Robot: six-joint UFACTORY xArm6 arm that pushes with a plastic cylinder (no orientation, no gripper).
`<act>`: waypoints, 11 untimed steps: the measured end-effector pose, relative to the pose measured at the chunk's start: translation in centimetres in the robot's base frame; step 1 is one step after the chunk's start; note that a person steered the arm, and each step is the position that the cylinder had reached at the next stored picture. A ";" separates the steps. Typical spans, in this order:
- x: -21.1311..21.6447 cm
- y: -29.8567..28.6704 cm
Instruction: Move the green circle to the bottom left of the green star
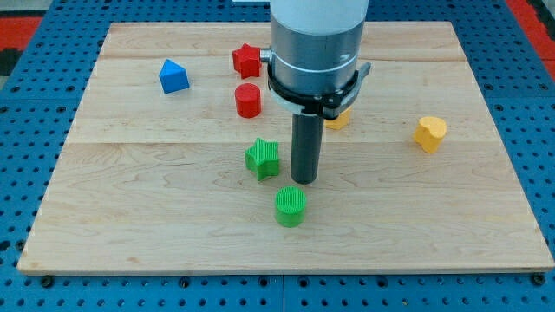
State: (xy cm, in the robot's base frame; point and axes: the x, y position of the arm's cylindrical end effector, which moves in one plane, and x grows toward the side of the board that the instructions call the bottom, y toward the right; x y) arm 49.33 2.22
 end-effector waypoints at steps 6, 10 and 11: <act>4.3 5.7; 5.0 -4.9; 4.0 -5.3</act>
